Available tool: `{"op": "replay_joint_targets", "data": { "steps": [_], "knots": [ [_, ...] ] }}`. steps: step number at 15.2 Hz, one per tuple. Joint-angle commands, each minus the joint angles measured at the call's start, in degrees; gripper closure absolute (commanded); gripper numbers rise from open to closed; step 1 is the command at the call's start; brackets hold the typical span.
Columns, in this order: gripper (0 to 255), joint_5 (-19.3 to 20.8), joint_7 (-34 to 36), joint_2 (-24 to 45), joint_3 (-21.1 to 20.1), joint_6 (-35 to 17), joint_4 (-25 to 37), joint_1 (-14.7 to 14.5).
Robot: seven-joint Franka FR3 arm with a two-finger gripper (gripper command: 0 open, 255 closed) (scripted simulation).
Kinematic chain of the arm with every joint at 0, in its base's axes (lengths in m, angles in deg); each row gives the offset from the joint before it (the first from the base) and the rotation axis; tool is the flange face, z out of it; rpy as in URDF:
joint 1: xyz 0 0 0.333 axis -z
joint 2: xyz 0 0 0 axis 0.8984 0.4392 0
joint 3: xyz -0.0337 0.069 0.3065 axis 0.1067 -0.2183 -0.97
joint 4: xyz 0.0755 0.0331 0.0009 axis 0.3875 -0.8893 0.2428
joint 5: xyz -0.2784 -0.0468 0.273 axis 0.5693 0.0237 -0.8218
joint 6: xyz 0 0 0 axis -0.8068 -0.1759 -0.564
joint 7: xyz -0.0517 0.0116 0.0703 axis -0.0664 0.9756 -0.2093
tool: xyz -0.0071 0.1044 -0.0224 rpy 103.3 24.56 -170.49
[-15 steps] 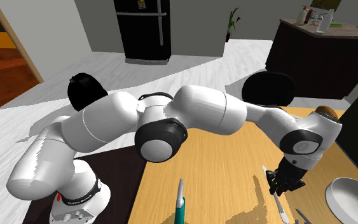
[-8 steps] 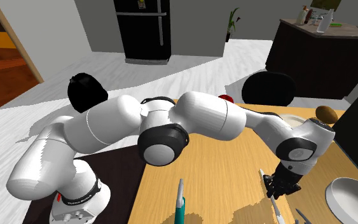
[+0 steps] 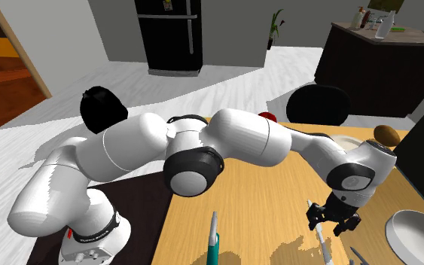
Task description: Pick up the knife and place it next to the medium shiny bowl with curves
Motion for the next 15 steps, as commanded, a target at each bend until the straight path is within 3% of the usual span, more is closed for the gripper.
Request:
{"op": "replay_joint_targets", "data": {
  "steps": [1,3,7,15],
  "knots": [
    [0,0.0,0.0,0.0,0.0,0.0,0.0,0.0],
    [0,0.0,0.0,0.0,0.0,0.0,0.0,0.0],
    [0,-0.2,-0.3,0.5,0.0,7.7,8.2,-0.2],
    [0,-0.2,-0.3,0.5,0.0,7.7,8.2,-0.2]
  ]
}}
